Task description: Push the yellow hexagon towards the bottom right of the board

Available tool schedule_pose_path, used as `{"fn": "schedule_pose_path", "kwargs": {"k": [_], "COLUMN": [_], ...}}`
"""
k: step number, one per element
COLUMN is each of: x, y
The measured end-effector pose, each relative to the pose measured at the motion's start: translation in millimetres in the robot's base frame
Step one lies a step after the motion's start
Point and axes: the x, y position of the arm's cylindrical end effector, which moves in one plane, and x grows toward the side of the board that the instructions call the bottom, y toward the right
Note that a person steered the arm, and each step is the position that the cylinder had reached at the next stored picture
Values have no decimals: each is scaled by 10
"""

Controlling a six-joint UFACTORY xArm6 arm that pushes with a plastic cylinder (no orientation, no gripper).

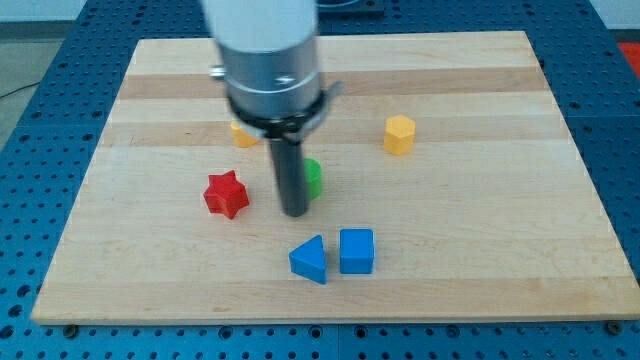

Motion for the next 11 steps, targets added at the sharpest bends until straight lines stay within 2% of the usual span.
{"fn": "schedule_pose_path", "kwargs": {"k": [1,2,3,5,7,8,10,11], "x": [-136,-452,-470,-1361,-906,-667,-507,-314], "y": [852,1123,620,568,1358,1429,964,1076]}}
